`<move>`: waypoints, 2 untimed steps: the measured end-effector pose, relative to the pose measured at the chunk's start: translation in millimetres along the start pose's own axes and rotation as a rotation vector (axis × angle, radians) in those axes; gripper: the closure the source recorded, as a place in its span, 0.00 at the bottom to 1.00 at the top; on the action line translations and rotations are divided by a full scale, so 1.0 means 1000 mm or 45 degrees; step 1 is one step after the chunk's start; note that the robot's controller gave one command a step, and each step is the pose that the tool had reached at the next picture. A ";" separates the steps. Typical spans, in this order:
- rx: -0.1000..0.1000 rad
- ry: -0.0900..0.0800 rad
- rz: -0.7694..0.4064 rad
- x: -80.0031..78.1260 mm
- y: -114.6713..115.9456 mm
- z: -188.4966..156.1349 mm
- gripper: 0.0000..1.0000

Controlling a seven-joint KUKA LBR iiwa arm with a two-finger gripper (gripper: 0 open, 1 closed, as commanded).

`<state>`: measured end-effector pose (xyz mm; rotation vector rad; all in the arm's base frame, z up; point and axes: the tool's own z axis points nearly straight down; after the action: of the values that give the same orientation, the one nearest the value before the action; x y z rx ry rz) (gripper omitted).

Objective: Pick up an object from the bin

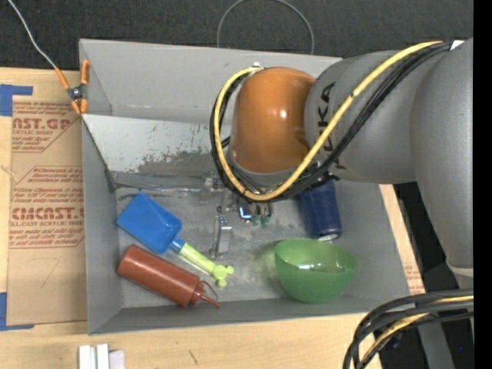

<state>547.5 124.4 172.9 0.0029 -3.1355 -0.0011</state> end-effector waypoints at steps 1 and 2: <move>-0.001 -0.009 0.002 -0.002 -0.001 -0.005 0.00; -0.001 0.012 -0.070 0.063 0.049 0.076 0.00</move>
Offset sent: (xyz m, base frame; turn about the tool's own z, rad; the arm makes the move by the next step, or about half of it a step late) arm -0.0592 0.0454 -0.0719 -0.0486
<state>484.0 173.3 97.0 0.0885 -3.1248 -0.0021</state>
